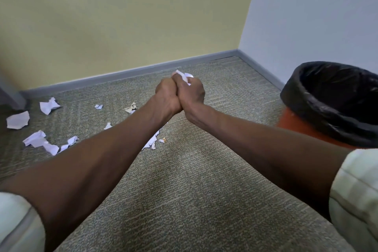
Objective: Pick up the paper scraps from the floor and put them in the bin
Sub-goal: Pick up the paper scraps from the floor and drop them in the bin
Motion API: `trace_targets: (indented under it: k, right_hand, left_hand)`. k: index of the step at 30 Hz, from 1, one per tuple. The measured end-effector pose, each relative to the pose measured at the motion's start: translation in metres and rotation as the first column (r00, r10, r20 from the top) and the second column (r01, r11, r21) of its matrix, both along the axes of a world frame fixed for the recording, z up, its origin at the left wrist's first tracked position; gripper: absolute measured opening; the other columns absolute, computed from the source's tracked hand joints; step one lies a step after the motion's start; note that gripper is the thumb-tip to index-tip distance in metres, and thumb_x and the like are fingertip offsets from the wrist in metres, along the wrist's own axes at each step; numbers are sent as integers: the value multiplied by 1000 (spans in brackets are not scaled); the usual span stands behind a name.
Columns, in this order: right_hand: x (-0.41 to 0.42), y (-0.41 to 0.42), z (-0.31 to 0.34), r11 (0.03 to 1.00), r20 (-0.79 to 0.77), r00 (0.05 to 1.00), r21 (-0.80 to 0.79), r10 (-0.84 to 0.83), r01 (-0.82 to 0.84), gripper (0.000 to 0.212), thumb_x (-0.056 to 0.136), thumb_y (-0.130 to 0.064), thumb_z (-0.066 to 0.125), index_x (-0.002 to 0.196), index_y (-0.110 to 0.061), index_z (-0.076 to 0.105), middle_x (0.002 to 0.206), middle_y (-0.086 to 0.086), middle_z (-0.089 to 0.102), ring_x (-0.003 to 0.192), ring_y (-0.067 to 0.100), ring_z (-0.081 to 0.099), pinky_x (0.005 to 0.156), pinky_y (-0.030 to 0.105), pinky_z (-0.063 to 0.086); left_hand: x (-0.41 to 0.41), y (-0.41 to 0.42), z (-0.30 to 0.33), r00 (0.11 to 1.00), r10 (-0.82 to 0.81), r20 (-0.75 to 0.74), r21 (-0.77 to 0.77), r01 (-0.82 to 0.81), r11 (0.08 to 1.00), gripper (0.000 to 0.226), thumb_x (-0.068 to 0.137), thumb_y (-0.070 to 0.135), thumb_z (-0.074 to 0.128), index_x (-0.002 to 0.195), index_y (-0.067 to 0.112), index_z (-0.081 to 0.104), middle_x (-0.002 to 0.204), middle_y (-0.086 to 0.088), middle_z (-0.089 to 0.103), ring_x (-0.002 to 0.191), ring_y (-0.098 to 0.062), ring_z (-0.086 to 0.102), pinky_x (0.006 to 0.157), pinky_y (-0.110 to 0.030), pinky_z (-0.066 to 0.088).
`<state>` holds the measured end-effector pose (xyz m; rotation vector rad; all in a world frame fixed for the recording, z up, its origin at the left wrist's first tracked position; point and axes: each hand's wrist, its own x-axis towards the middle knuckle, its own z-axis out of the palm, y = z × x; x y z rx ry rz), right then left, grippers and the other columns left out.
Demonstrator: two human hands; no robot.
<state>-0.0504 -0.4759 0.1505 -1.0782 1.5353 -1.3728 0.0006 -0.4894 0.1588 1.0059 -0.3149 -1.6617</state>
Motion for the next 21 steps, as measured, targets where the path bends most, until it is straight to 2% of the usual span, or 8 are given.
trace_targets:
  k: [4, 7, 9, 12, 15, 17, 19, 21]
  right_hand:
    - [-23, 0, 20, 993, 36, 992, 14, -121, 120, 38, 84, -43, 67, 62, -13, 64, 64, -1, 66, 65, 17, 63, 63, 28, 47]
    - [-46, -4, 35, 983, 65, 981, -2, -183, 183, 24, 85, -31, 67, 71, -12, 70, 67, -2, 66, 62, 16, 61, 52, 22, 44]
    - [-62, -4, 48, 977, 43, 978, -54, -204, 206, 17, 81, -29, 68, 79, -13, 74, 70, 0, 67, 59, 13, 59, 46, 18, 40]
    - [-89, -4, 68, 964, -29, 969, -115, -244, 239, 29, 76, -26, 66, 50, -16, 56, 53, 2, 52, 50, 16, 45, 50, 22, 35]
    - [-120, 1, 89, 956, -53, 962, -138, -268, 259, 37, 71, -21, 65, 40, -15, 46, 52, 6, 43, 52, 17, 39, 51, 25, 32]
    - [-143, 3, 102, 948, -23, 956, -140, -292, 286, 38, 67, -20, 66, 35, -15, 47, 50, 6, 45, 52, 17, 44, 52, 29, 36]
    - [-167, 5, 111, 939, -7, 949, -143, -316, 312, 31, 64, -21, 69, 38, -16, 53, 51, 6, 50, 54, 18, 51, 54, 30, 41]
    - [-186, 10, 122, 928, -31, 937, -158, -347, 338, 23, 66, -23, 70, 47, -14, 59, 53, 5, 55, 54, 18, 54, 55, 28, 43]
  left_hand:
    - [-20, 2, 22, 994, -104, -17, -75, 102, 992, 26, 96, 17, 38, 85, 8, 59, 82, -8, 59, 77, -22, 61, 79, -29, 51]
    - [-41, 10, 45, 985, -169, 36, -127, 172, 977, 51, 101, 52, 31, 87, 10, 57, 79, -8, 58, 81, -24, 60, 79, -32, 49]
    - [-57, 16, 62, 976, -207, 66, -185, 216, 959, 65, 99, 65, 27, 76, 11, 56, 73, -6, 56, 80, -22, 59, 78, -31, 48]
    - [-83, 24, 84, 965, -238, 111, -262, 259, 930, 79, 99, 65, 28, 40, 17, 48, 48, 2, 47, 55, -14, 52, 63, -25, 44]
    - [-110, 30, 104, 955, -277, 108, -317, 297, 901, 76, 97, 66, 31, 39, 19, 42, 44, 4, 39, 44, -11, 44, 55, -23, 39]
    - [-126, 39, 116, 950, -290, 119, -352, 314, 882, 67, 98, 64, 35, 50, 19, 46, 54, 1, 39, 51, -12, 45, 63, -27, 44]
    - [-141, 45, 124, 943, -312, 117, -391, 332, 858, 63, 99, 60, 38, 52, 22, 54, 63, -2, 47, 67, -15, 53, 86, -37, 51]
    - [-155, 50, 129, 920, -370, 127, -428, 387, 816, 70, 100, 59, 36, 44, 25, 60, 60, 0, 57, 73, -16, 57, 96, -40, 49]
